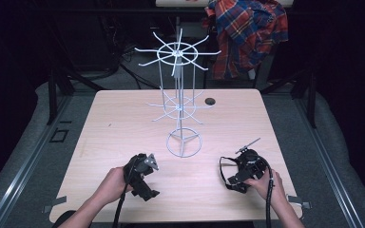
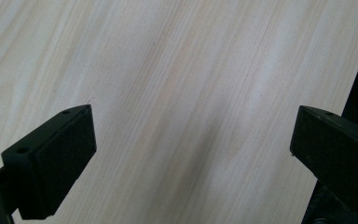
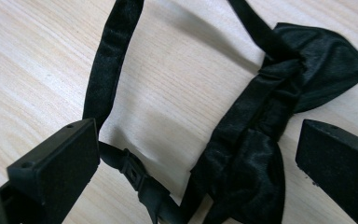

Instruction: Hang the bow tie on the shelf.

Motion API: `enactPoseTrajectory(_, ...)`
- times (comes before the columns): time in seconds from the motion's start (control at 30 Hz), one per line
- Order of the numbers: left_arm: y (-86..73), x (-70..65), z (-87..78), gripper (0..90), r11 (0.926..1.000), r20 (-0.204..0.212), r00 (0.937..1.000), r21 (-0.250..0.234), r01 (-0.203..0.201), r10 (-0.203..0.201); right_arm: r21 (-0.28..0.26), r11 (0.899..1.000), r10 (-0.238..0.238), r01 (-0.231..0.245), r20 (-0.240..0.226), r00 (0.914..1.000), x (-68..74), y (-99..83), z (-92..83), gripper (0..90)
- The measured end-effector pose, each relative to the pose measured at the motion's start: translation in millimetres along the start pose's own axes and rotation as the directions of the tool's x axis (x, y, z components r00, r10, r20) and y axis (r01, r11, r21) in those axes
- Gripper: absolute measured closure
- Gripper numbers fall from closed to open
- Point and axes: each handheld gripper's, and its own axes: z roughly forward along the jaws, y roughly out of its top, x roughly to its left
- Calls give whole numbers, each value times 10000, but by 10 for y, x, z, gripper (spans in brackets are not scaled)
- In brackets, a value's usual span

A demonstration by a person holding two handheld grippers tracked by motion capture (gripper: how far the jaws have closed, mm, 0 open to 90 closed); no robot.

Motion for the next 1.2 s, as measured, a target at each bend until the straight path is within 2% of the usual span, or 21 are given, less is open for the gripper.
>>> enactPoseTrajectory(0.07, 1, -1, 1, 3, 10000, 13, 10000, 7, -3, 3, 11, 10000, 81, -81, 165, 9998, 39, 6, 28, 0)
enactPoseTrajectory(0.1, 1, -1, 2, 3, 10000, 16, 10000, 18, -3, 3, 266, 9995, 142, -146, 167, 9998, 56, 12, 26, 0)
enactPoseTrajectory(0.17, 1, 0, 4, 3, 10000, 25, 10000, 27, -3, 3, 148, 9998, -105, 99, 424, 9990, 64, 16, 56, 7)
enactPoseTrajectory(0.23, 0, 1, 6, 3, 10000, 38, 10000, 46, 15, -16, 253, 9996, -134, 116, 703, 9974, 78, 21, 72, 68)
enactPoseTrajectory(0.3, 0, 1, 8, 4, 10000, 37, 10000, 56, 24, -24, 388, 9992, -104, 76, 703, 9975, 72, 18, 91, 161)
enactPoseTrajectory(0.37, 1, 0, 12, 4, 10000, 34, 10000, 97, 6, -6, 431, 9990, -134, 93, 951, 9954, 78, 16, 103, 187)
enactPoseTrajectory(0.43, 1, -3, 22, 5, 9999, 68, 10000, 140, -13, 12, 352, 9992, -211, 166, 1304, 9912, 85, 21, 77, 307)
enactPoseTrajectory(0.47, 2, -5, 24, 5, 9999, 63, 10000, 162, -16, 15, 266, 9996, -141, 109, 1239, 9922, 81, 19, 75, 335)
enactPoseTrajectory(0.57, 3, -6, 24, 6, 9999, 53, 10000, 160, -24, 23, 101, 9999, -34, 19, 1428, 9897, 69, 11, 60, 437)
enactPoseTrajectory(0.63, 3, -6, 24, 6, 9998, 37, 10000, 176, -10, 10, 10, 10000, 71, -73, 1412, 9900, 55, 7, 46, 534)
enactPoseTrajectory(0.7, 3, -6, 24, 6, 9998, 38, 10000, 182, -5, 4, -41, 10000, 94, -89, 1441, 9895, 48, 4, 39, 573)
enactPoseTrajectory(0.73, 2, -7, 25, 7, 9998, 29, 10000, 176, -2, 2, -82, 9999, 112, -101, 1437, 9896, 48, 2, 34, 633)
enactPoseTrajectory(0.77, 3, -6, 24, 7, 9998, 20, 10000, 197, -19, 19, -82, 9999, 112, -101, 1437, 9896, 48, 2, 34, 633)
enactPoseTrajectory(0.9, 3, -9, 29, 8, 9998, 30, 10000, 210, -53, 53, -285, 9993, 287, -259, 1015, 9944, 40, -6, 33, 720)
enactPoseTrajectory(1.03, 0, -11, 28, 8, 9998, 45, 10000, 203, -28, 27, -501, 9961, 742, -733, 155, 9971, 9, -23, 29, 735)
enactPoseTrajectory(1.07, 0, -10, 29, 9, 9998, 50, 10000, 195, -20, 19, -423, 9962, 771, -760, 248, 9967, 0, -27, 20, 736)
enactPoseTrajectory(1.13, 2, -10, 30, 9, 9998, 68, 10000, 220, -22, 21, -448, 9947, 918, -925, -155, 9957, -13, -25, -8, 736)
enactPoseTrajectory(1.17, 2, -11, 32, 9, 9998, 74, 10000, 220, -26, 24, -721, 9931, 905, -930, -371, 9952, -23, -26, -12, 737)
enactPoseTrajectory(1.2, 2, -12, 34, 9, 9998, 71, 10000, 219, -38, 37, -730, 9932, 885, -910, -358, 9954, -32, -27, -36, 737)
